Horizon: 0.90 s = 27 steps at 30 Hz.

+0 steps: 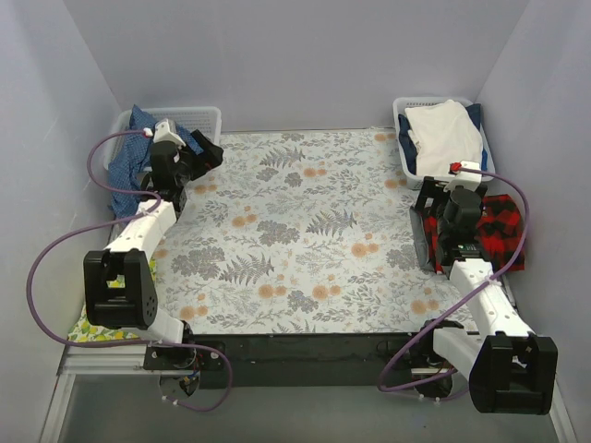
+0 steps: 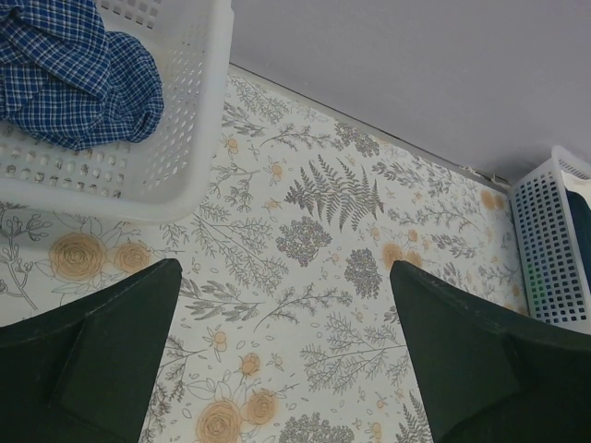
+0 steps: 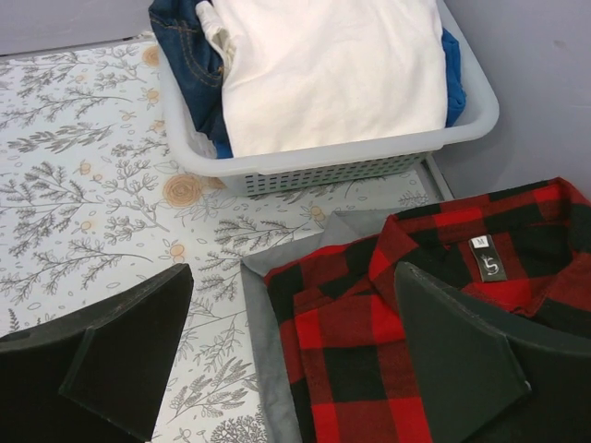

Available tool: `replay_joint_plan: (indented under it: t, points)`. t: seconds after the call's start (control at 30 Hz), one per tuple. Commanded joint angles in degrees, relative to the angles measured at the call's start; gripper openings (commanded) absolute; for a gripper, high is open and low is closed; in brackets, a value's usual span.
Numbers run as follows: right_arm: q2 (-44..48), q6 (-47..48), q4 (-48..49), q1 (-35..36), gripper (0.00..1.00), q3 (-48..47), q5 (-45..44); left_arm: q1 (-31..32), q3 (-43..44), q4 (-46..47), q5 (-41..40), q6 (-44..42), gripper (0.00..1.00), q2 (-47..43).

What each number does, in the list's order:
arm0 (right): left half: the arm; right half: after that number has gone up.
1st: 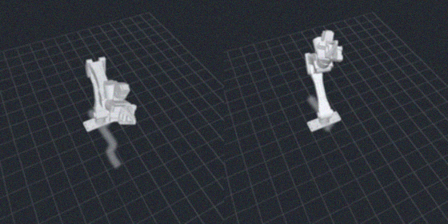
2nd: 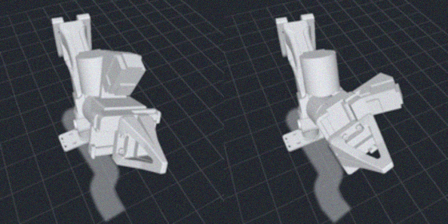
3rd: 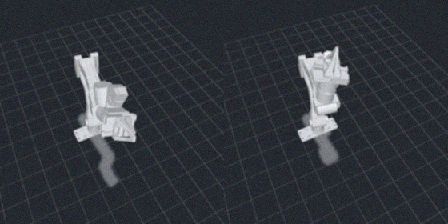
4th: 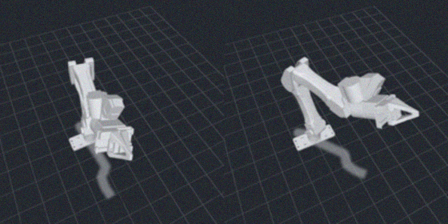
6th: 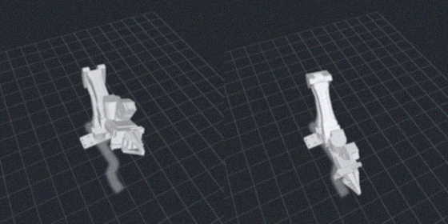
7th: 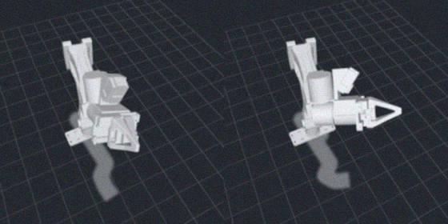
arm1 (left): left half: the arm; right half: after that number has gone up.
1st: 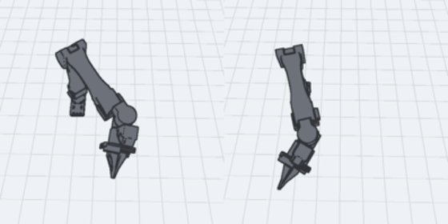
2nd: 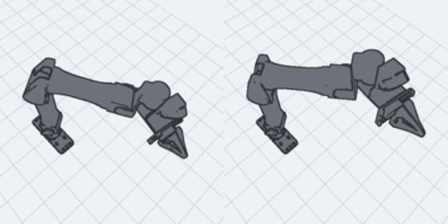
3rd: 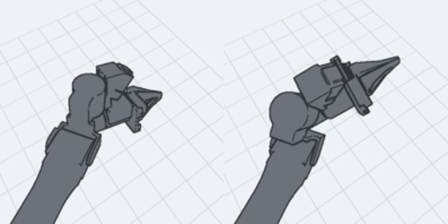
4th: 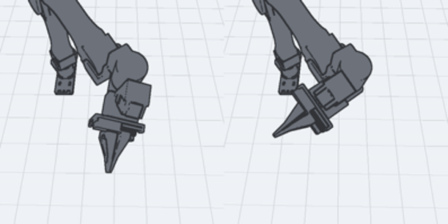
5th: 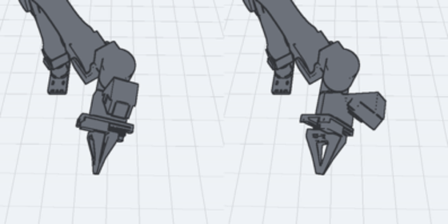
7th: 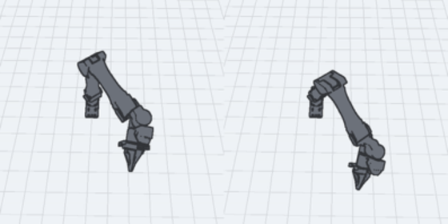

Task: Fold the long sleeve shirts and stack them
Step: Grab the shirt from the pile

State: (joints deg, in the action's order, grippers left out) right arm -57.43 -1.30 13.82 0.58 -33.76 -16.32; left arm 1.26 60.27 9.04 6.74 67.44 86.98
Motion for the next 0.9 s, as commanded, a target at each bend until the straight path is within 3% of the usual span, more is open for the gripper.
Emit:
replay_joint_plan:
  t: [0.0,0.23,0.4,0.53,0.77,0.87]
  points:
    - [1.0,-0.3,2.5,1.2,0.99,-0.4,0.3,0.0,-1.5,-1.3,-3.1,0.3,0.98,-4.9]
    - [0.6,0.1,2.5,2.1,0.99,-1.4,1.5,0.0,-2.7,-4.2,-5.8,-3.9,0.98,-7.6]
    - [-1.3,1.0,0.4,3.5,0.99,-4.5,5.5,-0.1,3.0,-10.3,-9.8,-4.6,0.98,-4.7]
    - [-4.4,0.0,-1.6,4.3,0.99,-8.7,6.2,-0.3,20.5,-20.6,-14.0,-4.2,0.98,4.9]
    - [-10.7,0.0,-4.9,7.1,0.98,-15.2,7.5,-1.2,41.8,-32.8,-20.4,-1.7,0.98,20.4]
    - [-13.2,0.9,-6.5,9.6,0.98,-16.7,6.7,-6.2,51.5,-39.2,-19.9,1.5,0.98,27.2]
